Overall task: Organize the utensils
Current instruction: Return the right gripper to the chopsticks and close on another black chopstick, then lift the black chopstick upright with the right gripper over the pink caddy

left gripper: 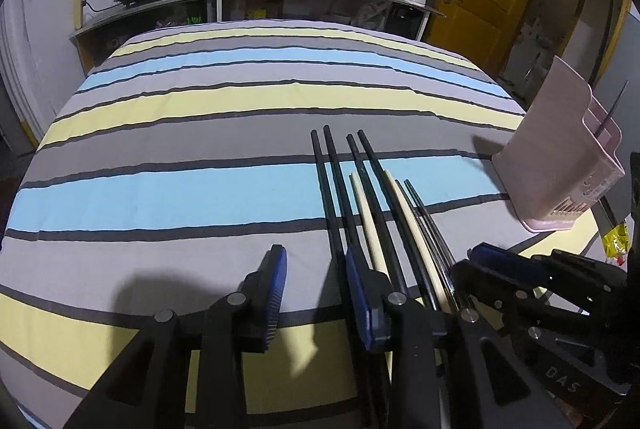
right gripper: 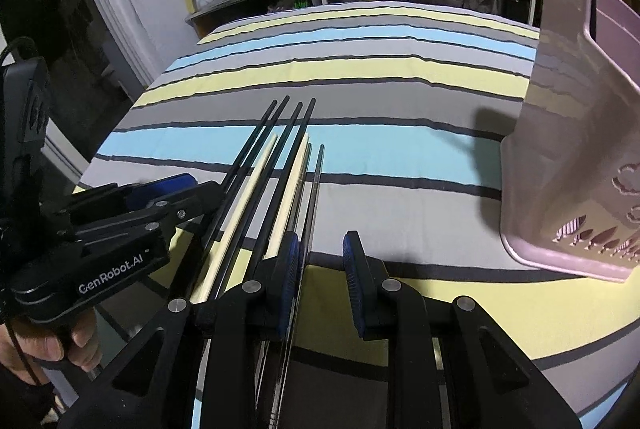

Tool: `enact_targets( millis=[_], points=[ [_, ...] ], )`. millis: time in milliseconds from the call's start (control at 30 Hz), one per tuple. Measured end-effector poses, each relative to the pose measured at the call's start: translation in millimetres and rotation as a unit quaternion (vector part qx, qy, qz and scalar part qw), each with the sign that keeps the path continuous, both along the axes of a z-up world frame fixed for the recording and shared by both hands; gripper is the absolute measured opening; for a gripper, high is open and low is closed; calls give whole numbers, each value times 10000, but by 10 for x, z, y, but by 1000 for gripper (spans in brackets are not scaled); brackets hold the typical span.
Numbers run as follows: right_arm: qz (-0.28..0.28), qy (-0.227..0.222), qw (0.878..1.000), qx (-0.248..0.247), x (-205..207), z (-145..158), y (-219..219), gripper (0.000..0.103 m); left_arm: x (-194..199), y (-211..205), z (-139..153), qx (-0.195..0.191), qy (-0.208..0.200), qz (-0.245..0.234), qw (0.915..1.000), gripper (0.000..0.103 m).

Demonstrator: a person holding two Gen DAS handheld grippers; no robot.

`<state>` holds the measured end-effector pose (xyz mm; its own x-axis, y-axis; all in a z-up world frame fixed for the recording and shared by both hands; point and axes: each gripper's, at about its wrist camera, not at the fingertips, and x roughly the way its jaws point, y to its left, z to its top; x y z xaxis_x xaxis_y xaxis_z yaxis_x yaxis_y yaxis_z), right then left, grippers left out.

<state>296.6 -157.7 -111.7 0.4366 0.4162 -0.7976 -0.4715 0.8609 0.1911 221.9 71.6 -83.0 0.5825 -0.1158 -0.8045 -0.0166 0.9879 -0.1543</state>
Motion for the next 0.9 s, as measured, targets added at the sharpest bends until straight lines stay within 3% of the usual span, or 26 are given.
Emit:
enact_targets(
  millis=[100,300,567,900],
  points=[
    [28,-97,9998,-168,1,-1,48,24,-3,-21,2,88,8,7,10000,32],
    [-67,-80,9997,-198,38,-6,-13,13,-2,-24,10,132,51,-30,9999,27],
    [-223,54,9996,-152,73,19,-140,13,-79,102,13,130,74,31,9999,25],
    [-291,55,9992,-285,235,12,-11,13,172,52,11,230,254,-154,9993,25]
  ],
)
